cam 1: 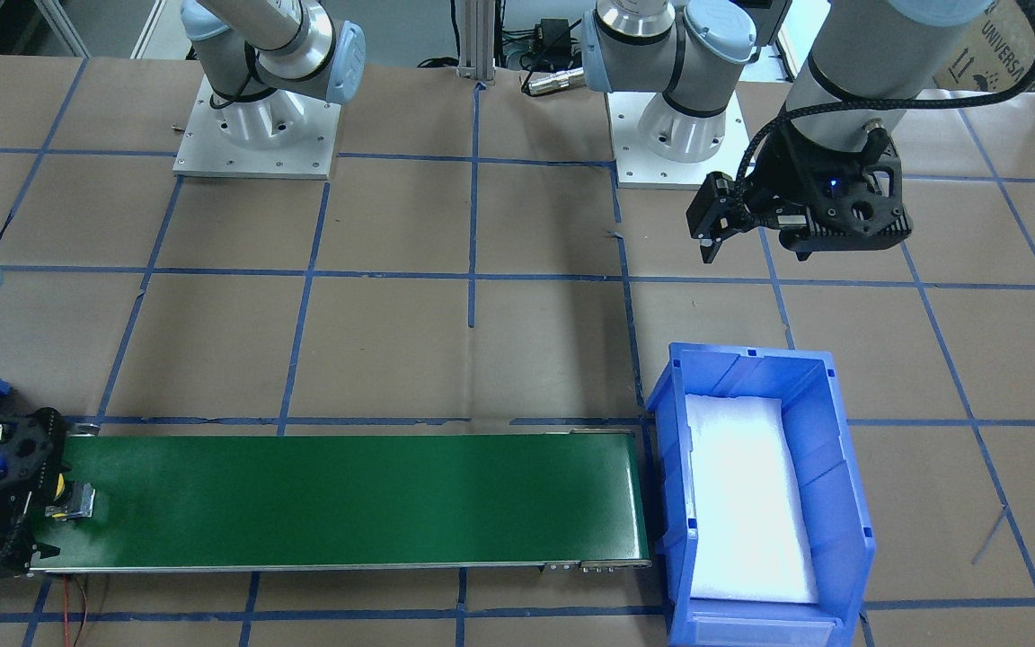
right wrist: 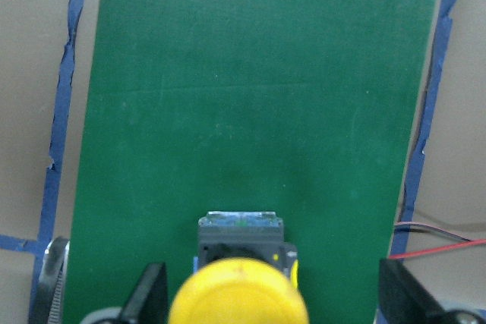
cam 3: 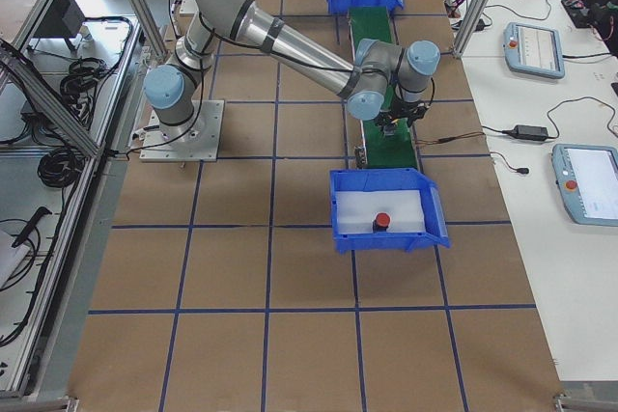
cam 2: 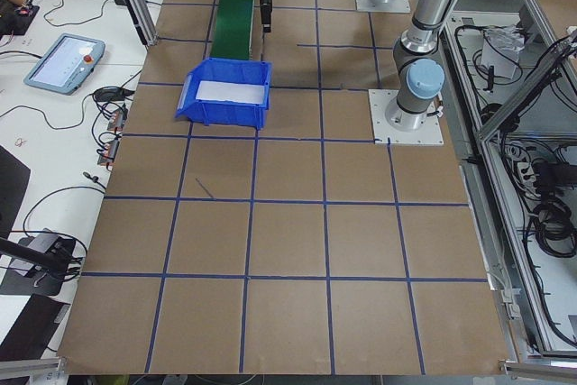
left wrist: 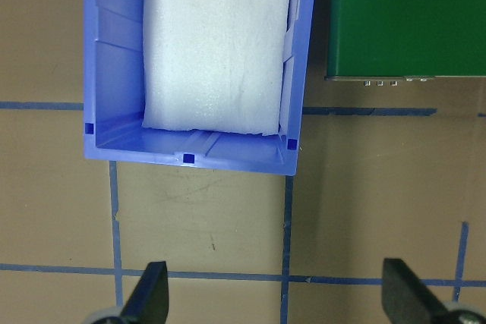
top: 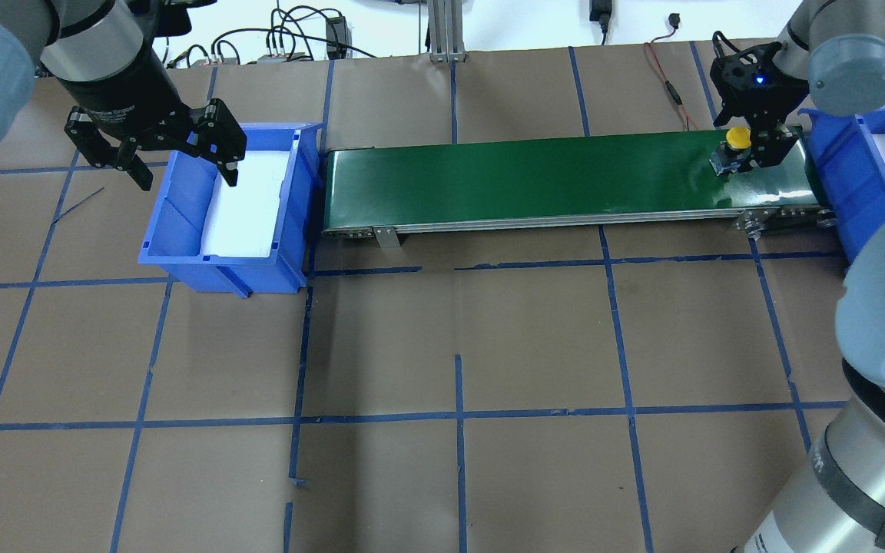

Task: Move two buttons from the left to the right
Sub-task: 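Close the right gripper on the yellow button and lift it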

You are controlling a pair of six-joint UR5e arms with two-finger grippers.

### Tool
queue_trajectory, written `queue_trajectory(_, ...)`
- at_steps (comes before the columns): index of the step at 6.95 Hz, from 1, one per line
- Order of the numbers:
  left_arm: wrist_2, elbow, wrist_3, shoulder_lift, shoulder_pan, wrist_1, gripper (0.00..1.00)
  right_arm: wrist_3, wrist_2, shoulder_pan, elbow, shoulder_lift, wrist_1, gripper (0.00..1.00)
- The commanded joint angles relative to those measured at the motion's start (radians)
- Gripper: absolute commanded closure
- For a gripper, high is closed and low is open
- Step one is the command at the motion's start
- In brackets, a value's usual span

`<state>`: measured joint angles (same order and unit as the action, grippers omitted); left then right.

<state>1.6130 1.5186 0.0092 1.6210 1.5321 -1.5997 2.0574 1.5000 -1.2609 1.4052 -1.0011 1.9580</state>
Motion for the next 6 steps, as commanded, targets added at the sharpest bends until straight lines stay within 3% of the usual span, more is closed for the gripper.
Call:
queue_trajectory(1, -0.001, 0.0, 0.0, -0.001, -0.001, 0.0, 0.0, 0.001, 0.029, 0.0, 0.0, 0.002, 0.005, 0.55)
queue_trajectory(2, -0.001, 0.0, 0.0, 0.0, -0.001, -0.002, 0.0, 0.001, 0.04, 0.0, -0.002, 0.001, 0.007, 0.77)
queue_trajectory(3, 0.001, 0.0, 0.0, 0.0, -0.001, 0.0, 0.0, 0.001, 0.042, 0.0, -0.002, -0.001, 0.007, 0.88)
queue_trajectory(6, 0.001, 0.0, 0.0, 0.0, 0.0, 0.0, 0.0, 0.02, 0.04, 0.058, -0.063, -0.082, -0.037, 0.92)
